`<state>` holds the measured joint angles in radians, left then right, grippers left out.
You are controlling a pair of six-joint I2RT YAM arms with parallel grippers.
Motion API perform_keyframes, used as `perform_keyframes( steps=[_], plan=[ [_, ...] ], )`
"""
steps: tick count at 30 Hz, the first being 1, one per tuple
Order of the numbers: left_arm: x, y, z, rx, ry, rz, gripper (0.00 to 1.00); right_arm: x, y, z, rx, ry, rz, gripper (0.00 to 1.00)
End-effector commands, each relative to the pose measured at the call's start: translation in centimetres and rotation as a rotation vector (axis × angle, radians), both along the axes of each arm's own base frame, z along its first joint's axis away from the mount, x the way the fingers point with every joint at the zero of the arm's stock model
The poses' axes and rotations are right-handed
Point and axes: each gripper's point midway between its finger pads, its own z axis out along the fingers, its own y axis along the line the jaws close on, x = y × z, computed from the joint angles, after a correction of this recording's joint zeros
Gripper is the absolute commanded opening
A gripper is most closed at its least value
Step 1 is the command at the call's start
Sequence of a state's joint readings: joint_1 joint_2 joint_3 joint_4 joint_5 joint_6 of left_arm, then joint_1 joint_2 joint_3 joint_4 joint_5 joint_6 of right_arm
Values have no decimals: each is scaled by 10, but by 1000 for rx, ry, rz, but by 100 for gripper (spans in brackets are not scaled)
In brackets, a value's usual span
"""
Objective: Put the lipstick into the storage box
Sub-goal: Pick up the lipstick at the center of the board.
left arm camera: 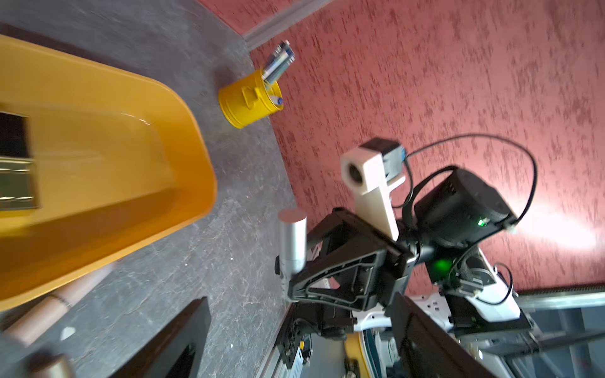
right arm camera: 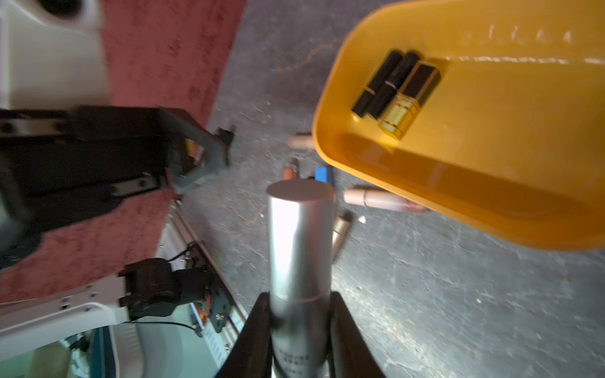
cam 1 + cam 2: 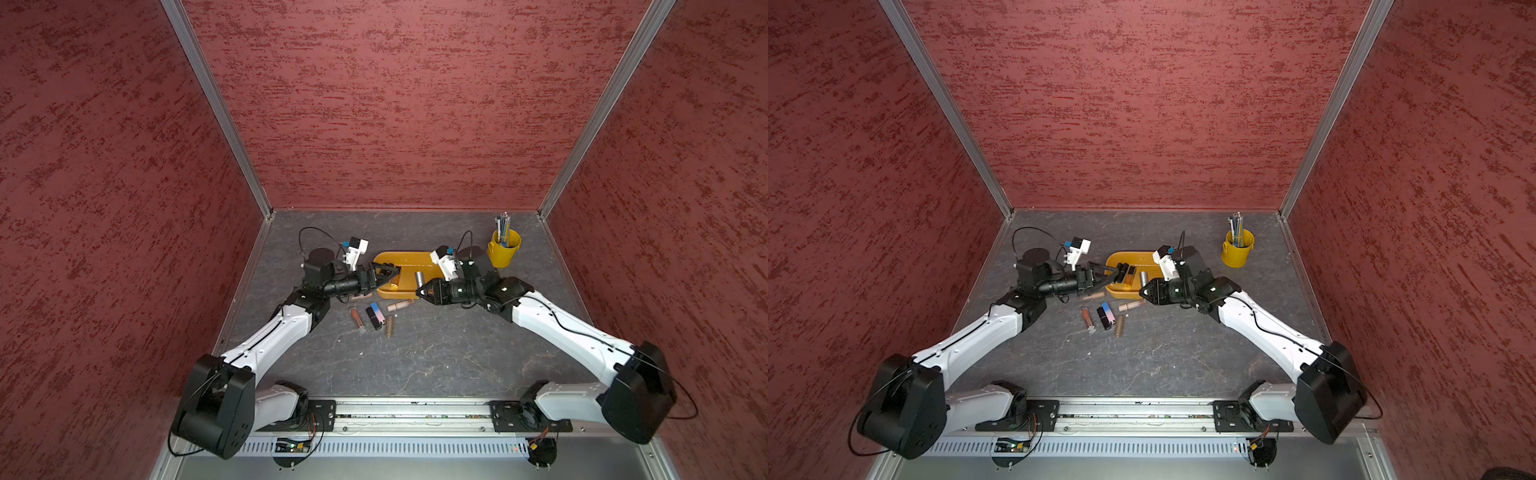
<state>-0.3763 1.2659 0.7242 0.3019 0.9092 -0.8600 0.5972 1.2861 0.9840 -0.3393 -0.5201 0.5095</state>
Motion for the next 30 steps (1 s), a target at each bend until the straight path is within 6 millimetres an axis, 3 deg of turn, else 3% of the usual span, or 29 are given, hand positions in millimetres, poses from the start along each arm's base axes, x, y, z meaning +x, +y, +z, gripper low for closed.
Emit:
perform_keyframes(
  steps=[1, 5, 12, 24, 30],
  plan=[
    [-6, -26, 36, -51, -155, -92, 95, -11, 9, 44, 188, -61, 120, 21],
    [-5, -42, 41, -63, -200, -122, 95, -17, 7, 58, 259, -68, 153, 21],
    [0, -56, 41, -61, -203, -149, 91, -23, 8, 62, 296, -65, 190, 21],
    [4, -59, 35, -49, -179, -137, 74, -23, 4, 57, 298, -58, 178, 21],
    [3, -59, 35, -52, -179, -140, 58, -20, 2, 54, 293, -55, 157, 20]
  ],
)
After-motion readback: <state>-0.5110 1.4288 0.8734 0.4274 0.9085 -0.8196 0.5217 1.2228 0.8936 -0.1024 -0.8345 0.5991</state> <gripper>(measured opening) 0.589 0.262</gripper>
